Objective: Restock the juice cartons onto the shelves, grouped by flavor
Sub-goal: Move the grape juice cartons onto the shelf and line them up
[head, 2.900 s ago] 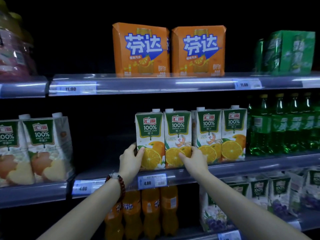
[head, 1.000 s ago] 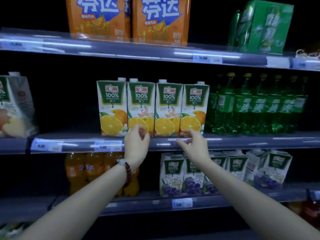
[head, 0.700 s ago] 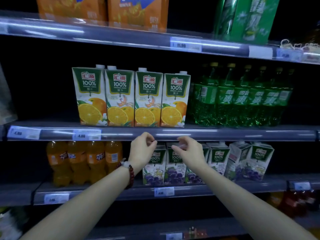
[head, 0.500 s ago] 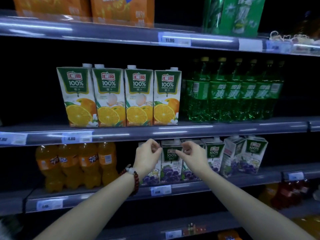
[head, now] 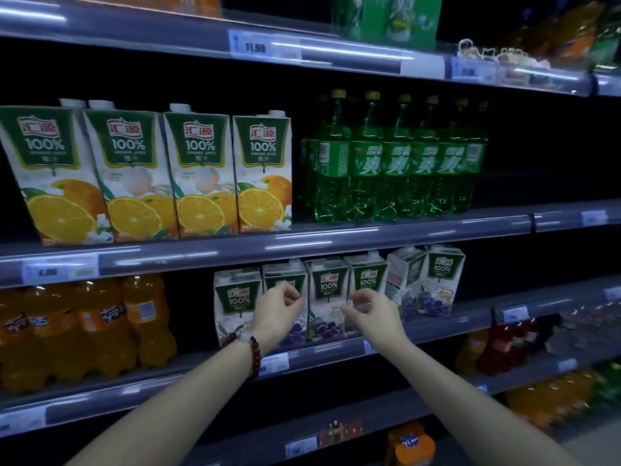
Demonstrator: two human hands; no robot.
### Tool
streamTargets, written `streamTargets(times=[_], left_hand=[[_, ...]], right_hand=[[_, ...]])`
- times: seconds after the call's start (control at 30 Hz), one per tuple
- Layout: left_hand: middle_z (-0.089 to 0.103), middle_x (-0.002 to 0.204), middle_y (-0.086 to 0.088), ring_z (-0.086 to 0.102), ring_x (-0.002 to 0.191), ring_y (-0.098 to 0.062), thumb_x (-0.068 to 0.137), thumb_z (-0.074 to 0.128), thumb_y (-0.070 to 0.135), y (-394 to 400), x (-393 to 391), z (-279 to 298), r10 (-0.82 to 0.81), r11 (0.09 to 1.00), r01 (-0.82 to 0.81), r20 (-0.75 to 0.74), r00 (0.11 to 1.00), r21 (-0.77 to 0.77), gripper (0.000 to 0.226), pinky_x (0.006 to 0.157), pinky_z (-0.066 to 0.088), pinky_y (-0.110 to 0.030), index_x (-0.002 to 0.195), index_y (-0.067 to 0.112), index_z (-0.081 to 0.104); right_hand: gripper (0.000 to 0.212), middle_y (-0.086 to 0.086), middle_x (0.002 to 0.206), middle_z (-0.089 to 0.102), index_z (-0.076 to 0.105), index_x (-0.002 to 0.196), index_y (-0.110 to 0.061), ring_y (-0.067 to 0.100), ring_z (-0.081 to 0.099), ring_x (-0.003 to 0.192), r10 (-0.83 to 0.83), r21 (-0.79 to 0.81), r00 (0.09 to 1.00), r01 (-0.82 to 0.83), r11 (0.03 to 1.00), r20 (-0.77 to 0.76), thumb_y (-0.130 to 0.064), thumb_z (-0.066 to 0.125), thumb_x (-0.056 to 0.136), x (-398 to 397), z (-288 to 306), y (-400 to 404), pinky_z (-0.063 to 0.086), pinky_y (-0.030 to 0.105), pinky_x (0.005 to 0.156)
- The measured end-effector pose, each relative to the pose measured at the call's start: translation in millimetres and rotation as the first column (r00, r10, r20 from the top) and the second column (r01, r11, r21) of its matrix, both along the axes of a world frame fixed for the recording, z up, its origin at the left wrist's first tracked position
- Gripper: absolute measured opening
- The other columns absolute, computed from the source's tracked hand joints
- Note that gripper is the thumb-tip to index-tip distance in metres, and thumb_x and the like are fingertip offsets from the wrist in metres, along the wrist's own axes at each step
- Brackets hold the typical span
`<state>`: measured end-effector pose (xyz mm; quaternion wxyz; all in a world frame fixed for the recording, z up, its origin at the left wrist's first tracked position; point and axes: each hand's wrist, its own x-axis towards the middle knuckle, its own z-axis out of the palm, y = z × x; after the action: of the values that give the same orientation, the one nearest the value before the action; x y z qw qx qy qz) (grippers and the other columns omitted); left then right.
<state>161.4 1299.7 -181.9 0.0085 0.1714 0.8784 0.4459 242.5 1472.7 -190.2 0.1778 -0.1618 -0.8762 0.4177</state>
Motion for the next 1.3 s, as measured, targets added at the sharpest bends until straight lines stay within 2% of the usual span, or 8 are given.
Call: streamTargets(times=[0.27, 0.43, 0.63, 0.77, 0.83, 0.93, 1.13, 1.3], left_hand=[[0.062, 0.087, 0.001, 0.056, 0.077, -0.01, 0.092, 0.061, 0.021, 96.8, 14.2, 4.0, 0.011, 0.998, -0.012, 0.019, 1.0, 0.064, 0.01, 0.069, 0.042, -0.021, 0.095, 0.011, 0.063], [0.063, 0.085, 0.0, 0.056, 0.073, -0.008, 0.091, 0.062, 0.022, 156.6, 29.4, 10.3, 0.041, 0.992, -0.044, 0.034, 0.999, 0.121, 0.01, 0.057, 0.041, -0.015, 0.094, 0.012, 0.062], [0.062, 0.084, -0.005, 0.056, 0.077, -0.016, 0.09, 0.064, 0.017, 205.9, 41.3, 3.8, 0.032, 0.995, -0.036, 0.04, 0.999, 0.098, 0.008, 0.068, 0.044, -0.023, 0.092, 0.01, 0.062], [0.062, 0.081, 0.001, 0.055, 0.075, -0.009, 0.09, 0.064, 0.018, 236.0, 39.1, -10.3, 0.022, 0.997, -0.027, 0.054, 0.998, 0.077, 0.018, 0.057, 0.04, -0.011, 0.103, 0.006, 0.066], [0.065, 0.09, -0.001, 0.057, 0.083, -0.01, 0.091, 0.063, 0.021, 251.1, 37.4, -21.0, 0.001, 0.999, -0.005, 0.074, 0.997, 0.048, 0.024, 0.065, 0.039, -0.01, 0.111, 0.007, 0.065], [0.065, 0.102, -0.005, 0.058, 0.091, -0.014, 0.091, 0.063, 0.023, 272.7, 35.6, -40.2, 0.01, 0.999, -0.016, 0.127, 0.992, 0.046, 0.036, 0.077, 0.042, -0.018, 0.122, 0.005, 0.06], [0.067, 0.106, -0.008, 0.052, 0.085, -0.009, 0.089, 0.066, 0.027, 295.7, 28.7, -70.1, 0.178, 0.984, -0.177, 0.124, 0.976, -0.019, 0.041, 0.074, 0.04, -0.016, 0.122, 0.004, 0.059], [0.067, 0.097, -0.016, 0.066, 0.09, -0.031, 0.088, 0.067, 0.026, 313.7, 11.3, -88.5, 0.309, 0.951, -0.299, 0.156, 0.938, -0.079, 0.034, 0.079, 0.055, -0.039, 0.105, -0.001, 0.055]], right_hand=[[0.039, 0.007, 0.107, 0.067, 0.065, 0.114, -0.006, 0.022, 0.064, 0.098, 0.026, 0.012, 1.0, -0.026, 1.0, 0.004, -0.031, 0.071, 0.085, -1.8, -2.6, 97.5, 0.051, 0.033, 0.085], [0.032, 0.001, 0.093, 0.067, 0.067, 0.107, -0.008, 0.015, 0.063, 0.087, 0.071, 0.042, 0.998, -0.071, 0.997, 0.004, -0.03, 0.073, 0.084, -4.6, 2.6, 148.2, 0.05, 0.026, 0.076], [0.03, 0.005, 0.098, 0.069, 0.068, 0.107, -0.008, 0.019, 0.065, 0.093, 0.096, -0.007, 0.995, -0.096, 0.995, -0.008, -0.026, 0.073, 0.084, 11.3, -3.6, 198.6, 0.049, 0.027, 0.079], [0.028, -0.001, 0.092, 0.068, 0.07, 0.108, -0.011, 0.014, 0.063, 0.087, 0.041, 0.02, 0.999, -0.041, 0.999, -0.005, -0.026, 0.072, 0.085, 21.3, -12.6, 233.1, 0.046, 0.022, 0.076], [0.026, -0.007, 0.086, 0.064, 0.069, 0.106, -0.014, 0.012, 0.063, 0.086, 0.005, 0.016, 1.0, -0.006, 1.0, 0.006, -0.028, 0.072, 0.085, 24.5, -22.2, 250.6, 0.044, 0.02, 0.074], [0.027, -0.002, 0.092, 0.066, 0.068, 0.105, -0.01, 0.014, 0.061, 0.09, -0.025, 0.002, 0.999, 0.025, 1.0, 0.042, -0.028, 0.072, 0.085, 26.9, -38.5, 273.6, 0.046, 0.022, 0.077], [0.03, -0.001, 0.096, 0.067, 0.067, 0.109, -0.008, 0.013, 0.062, 0.093, -0.006, -0.001, 0.997, 0.006, 1.0, 0.079, -0.027, 0.072, 0.085, 11.6, -69.3, 307.3, 0.046, 0.02, 0.079], [0.035, 0.004, 0.101, 0.069, 0.065, 0.113, -0.007, 0.014, 0.062, 0.092, 0.033, 0.003, 0.994, -0.033, 0.999, 0.102, -0.025, 0.073, 0.084, -16.3, -93.6, 330.9, 0.047, 0.022, 0.081]])
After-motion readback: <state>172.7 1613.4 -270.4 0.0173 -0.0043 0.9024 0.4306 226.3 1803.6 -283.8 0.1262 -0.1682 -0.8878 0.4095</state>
